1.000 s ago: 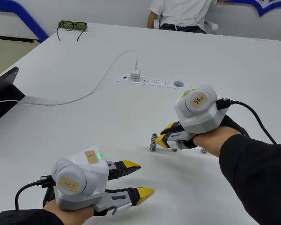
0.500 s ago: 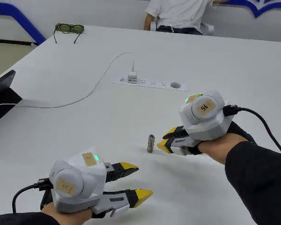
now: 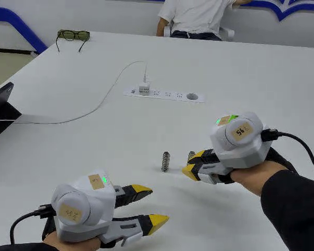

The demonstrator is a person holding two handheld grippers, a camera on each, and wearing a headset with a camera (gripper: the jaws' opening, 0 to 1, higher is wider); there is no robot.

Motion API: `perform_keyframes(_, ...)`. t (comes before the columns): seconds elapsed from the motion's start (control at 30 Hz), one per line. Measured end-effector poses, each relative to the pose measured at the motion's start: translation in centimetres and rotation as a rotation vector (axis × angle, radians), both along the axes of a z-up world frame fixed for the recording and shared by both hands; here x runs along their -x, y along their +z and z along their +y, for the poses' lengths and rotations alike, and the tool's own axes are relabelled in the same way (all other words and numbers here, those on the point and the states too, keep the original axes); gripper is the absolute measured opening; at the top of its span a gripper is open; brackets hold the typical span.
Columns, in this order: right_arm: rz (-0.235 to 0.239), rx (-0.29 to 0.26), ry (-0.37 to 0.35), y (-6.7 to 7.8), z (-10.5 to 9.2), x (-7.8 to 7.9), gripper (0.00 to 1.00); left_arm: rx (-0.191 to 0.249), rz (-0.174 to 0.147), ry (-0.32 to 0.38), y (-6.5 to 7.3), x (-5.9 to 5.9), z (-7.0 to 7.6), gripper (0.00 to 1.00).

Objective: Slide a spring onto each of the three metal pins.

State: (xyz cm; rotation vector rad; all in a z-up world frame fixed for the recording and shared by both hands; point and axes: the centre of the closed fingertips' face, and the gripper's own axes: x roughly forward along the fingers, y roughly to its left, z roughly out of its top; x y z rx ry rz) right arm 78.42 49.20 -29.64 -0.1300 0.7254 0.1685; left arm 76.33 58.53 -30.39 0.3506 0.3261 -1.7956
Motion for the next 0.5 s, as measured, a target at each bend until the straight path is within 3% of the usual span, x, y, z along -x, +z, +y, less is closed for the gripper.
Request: perform_keyframes(0.5, -0.031, -0.011, -0.063, 0.7, -1.2, 2.8, 0.18, 0.010, 0.007, 0.004, 0.3, -0.1, 0.0, 0.39)
